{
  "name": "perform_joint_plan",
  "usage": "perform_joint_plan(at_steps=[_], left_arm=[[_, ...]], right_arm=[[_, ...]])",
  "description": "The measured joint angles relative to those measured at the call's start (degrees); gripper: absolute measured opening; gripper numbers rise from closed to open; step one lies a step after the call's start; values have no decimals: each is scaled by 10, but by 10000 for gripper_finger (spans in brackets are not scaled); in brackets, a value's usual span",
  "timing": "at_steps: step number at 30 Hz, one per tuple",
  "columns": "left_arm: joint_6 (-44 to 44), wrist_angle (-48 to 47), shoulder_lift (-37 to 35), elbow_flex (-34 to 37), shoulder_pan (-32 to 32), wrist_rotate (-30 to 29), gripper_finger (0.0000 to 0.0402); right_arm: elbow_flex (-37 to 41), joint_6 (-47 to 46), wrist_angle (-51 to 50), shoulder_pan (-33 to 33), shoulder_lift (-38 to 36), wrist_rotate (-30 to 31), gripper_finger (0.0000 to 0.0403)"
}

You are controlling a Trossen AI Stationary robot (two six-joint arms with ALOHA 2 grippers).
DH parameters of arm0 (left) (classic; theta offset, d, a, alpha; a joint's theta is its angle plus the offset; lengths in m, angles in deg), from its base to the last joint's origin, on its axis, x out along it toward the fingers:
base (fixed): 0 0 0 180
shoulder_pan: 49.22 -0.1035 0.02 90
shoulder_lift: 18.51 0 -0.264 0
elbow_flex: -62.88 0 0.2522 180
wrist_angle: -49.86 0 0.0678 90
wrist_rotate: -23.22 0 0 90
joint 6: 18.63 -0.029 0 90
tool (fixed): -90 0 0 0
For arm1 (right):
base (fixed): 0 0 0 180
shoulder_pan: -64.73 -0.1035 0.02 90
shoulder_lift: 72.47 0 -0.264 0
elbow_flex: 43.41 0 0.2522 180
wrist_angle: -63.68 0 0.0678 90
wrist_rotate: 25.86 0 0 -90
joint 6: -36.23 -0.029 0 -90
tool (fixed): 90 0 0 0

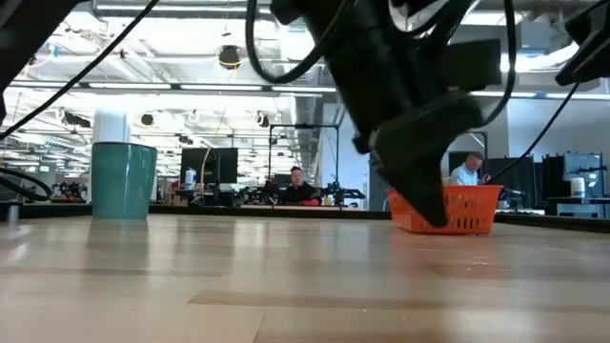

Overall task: Pick and place Stevia / Truvia into bins
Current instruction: Return to Home Position

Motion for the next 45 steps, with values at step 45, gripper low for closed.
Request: perform_joint_plan(at_steps=[45], left_arm=[[-180, -143, -17, -227, -90, 374, 0]], right_arm=[[0, 231, 75, 152, -70, -385, 3]])
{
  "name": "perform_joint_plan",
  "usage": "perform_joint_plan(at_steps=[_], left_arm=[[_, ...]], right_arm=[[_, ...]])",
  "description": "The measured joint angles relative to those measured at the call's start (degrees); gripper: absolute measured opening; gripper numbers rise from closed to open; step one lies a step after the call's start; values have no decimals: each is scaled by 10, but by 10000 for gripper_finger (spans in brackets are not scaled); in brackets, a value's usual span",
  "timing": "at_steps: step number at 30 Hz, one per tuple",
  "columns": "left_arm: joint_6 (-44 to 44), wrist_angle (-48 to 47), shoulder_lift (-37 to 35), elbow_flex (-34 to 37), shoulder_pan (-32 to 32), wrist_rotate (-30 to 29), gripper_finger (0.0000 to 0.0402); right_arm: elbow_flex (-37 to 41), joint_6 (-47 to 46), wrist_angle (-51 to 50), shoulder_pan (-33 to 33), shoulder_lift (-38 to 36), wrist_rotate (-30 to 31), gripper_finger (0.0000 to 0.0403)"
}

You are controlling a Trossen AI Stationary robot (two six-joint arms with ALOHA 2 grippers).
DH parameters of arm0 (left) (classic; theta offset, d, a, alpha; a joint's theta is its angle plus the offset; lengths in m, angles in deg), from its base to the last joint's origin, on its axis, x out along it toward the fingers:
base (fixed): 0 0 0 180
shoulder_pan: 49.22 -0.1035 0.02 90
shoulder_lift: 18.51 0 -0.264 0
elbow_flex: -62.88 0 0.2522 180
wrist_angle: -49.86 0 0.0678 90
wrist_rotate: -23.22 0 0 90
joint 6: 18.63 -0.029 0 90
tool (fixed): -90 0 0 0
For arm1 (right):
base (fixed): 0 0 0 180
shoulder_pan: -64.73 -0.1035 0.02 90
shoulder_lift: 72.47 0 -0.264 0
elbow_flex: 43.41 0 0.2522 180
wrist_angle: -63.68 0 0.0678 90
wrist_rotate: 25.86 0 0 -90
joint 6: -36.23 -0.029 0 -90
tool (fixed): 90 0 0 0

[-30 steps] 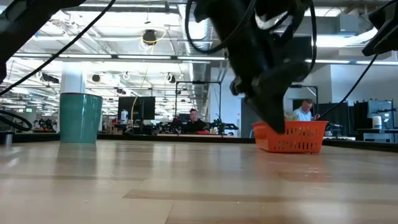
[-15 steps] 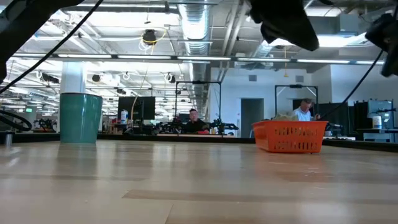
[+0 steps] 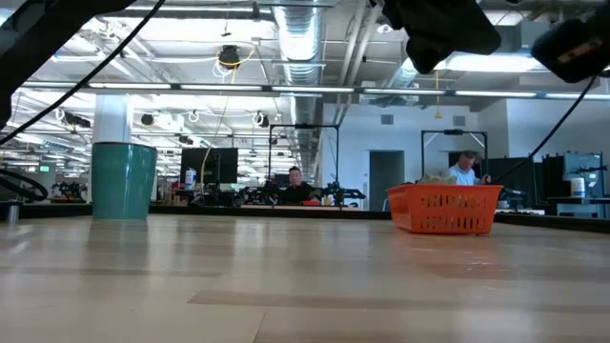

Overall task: Pick and place Stevia / Truvia into bins
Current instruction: Return to Home Position

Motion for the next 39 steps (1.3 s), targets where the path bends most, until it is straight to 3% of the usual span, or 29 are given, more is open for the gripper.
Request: perform_joint_plan(at_steps=[3, 9, 17, 21, 25, 39], left_arm=[[0, 6, 0, 0, 0, 0, 0], [2, 27, 0, 0, 2, -28, 0], [21, 103, -1, 36, 5, -50, 0], [22, 121, -1, 37, 6, -59, 0], [31, 198, -2, 67, 8, -60, 0], [69, 315, 0, 122, 12, -87, 0]], right_arm=[[0, 41, 27, 24, -9, -23, 1], [7, 44, -23, 69, -35, -20, 1], [131, 30, 113, 80, -132, -47, 0], [138, 36, 121, 80, -167, -18, 0], [138, 65, 130, 81, -190, 12, 0], [138, 83, 161, 79, -190, 40, 0]])
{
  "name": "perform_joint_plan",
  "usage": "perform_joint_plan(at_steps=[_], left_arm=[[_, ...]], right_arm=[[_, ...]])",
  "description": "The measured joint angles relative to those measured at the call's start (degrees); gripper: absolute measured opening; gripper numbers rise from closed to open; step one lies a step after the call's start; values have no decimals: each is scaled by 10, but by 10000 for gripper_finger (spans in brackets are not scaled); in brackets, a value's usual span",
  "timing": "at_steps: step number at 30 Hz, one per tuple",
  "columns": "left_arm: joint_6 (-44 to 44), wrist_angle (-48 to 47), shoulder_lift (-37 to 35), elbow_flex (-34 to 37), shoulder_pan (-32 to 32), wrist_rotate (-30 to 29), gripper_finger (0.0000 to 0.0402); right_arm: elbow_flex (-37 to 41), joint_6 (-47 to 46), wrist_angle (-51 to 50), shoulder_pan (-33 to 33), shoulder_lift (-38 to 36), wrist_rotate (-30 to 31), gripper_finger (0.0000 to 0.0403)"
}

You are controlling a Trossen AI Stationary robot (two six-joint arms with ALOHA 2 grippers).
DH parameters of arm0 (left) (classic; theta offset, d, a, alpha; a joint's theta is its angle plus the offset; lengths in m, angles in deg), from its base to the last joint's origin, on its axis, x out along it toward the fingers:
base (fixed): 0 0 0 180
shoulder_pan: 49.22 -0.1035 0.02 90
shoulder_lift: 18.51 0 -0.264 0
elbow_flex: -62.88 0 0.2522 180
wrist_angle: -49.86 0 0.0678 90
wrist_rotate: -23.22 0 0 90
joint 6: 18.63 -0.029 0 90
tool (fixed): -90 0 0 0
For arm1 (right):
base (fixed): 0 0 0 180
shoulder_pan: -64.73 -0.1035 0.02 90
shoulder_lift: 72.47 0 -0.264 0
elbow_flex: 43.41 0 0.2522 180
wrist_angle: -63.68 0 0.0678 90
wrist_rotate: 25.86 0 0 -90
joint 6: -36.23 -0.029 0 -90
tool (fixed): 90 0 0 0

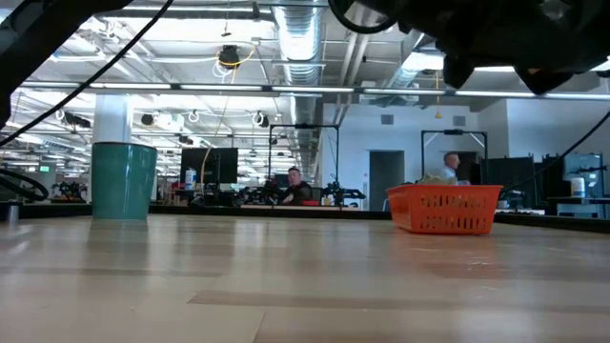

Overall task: Pick and place Stevia / Truvia into bins
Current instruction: Return to Home Position

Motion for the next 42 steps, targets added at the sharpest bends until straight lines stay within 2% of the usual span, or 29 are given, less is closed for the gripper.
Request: perform_joint_plan(at_steps=[7, 14, 18, 30, 38, 42], left_arm=[[-13, 7, -9, 0, -9, 4, 0], [-19, -27, -107, -3, -45, 9, 0], [-33, -60, -136, 0, -55, 7, 0], [-6, -106, -253, 0, -114, -21, 0], [15, -219, -320, 0, -154, -80, 0], [24, -244, -363, -1, -153, -133, 0]], right_arm=[[0, 60, 41, 11, -11, -5, 0], [-1, 123, 69, 75, -81, -32, 0], [-1, 151, 73, 121, -133, -41, 0], [-1, 156, 91, 236, -232, -157, 0], [-1, 174, 91, 269, -264, -168, 0], [-2, 184, 89, 275, -292, -168, 0]])
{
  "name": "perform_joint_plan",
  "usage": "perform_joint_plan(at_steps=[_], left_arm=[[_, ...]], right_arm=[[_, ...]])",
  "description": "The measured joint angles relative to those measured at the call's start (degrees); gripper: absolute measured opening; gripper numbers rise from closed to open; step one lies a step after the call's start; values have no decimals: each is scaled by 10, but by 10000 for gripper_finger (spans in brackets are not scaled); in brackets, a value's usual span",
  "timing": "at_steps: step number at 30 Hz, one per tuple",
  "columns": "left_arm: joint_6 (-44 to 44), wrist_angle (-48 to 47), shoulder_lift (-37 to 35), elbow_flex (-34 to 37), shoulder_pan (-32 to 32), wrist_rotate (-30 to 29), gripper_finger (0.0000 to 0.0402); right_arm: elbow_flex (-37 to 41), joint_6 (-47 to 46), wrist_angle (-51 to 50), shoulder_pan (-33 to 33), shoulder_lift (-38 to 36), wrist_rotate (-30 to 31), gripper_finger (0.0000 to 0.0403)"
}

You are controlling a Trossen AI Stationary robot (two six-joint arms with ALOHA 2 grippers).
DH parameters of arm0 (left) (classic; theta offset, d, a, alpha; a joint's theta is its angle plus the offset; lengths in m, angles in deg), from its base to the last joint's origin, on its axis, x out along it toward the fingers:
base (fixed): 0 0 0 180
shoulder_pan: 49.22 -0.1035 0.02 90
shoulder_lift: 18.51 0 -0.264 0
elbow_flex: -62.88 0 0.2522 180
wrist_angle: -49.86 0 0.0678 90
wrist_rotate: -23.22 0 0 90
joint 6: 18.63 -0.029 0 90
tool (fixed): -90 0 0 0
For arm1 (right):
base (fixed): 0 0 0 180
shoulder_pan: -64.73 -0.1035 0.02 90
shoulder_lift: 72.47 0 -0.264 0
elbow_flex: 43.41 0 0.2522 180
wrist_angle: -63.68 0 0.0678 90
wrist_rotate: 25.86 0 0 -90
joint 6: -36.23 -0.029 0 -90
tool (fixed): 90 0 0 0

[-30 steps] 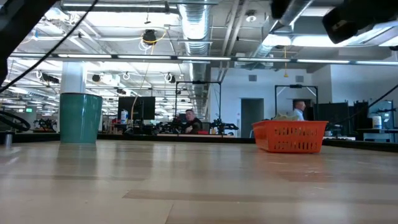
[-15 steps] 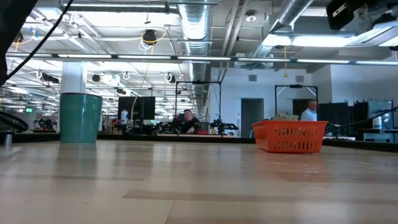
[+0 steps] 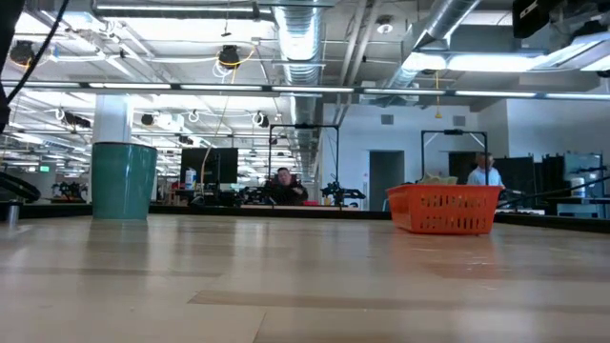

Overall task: Pick and place Stevia / Truvia into bins
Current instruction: Return to Home Position

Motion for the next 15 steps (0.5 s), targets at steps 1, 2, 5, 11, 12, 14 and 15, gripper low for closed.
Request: perform_joint_plan(at_steps=[1, 2, 5, 11, 12, 14, 15], left_arm=[[2, -3, -10, 0, 0, -11, 0], [5, -5, -19, 0, 0, -18, 0], [8, -6, -49, 0, 4, -30, 0], [20, -51, -114, 0, 21, -111, 0], [27, -62, -123, 0, 24, -125, 0], [41, -88, -143, 0, 30, -147, 0], [51, -103, -154, 0, 34, -157, 0]], right_arm=[[-3, 0, -6, 1, -8, 0, 0], [-6, 0, -14, 0, -16, 0, 0], [-19, 0, -34, -1, -41, 0, 0], [-19, -4, -59, -1, -83, 0, 0], [-19, -4, -65, -1, -89, 0, 0], [-19, -4, -70, -1, -98, 1, 0], [-20, -4, -74, -1, -101, 0, 0]])
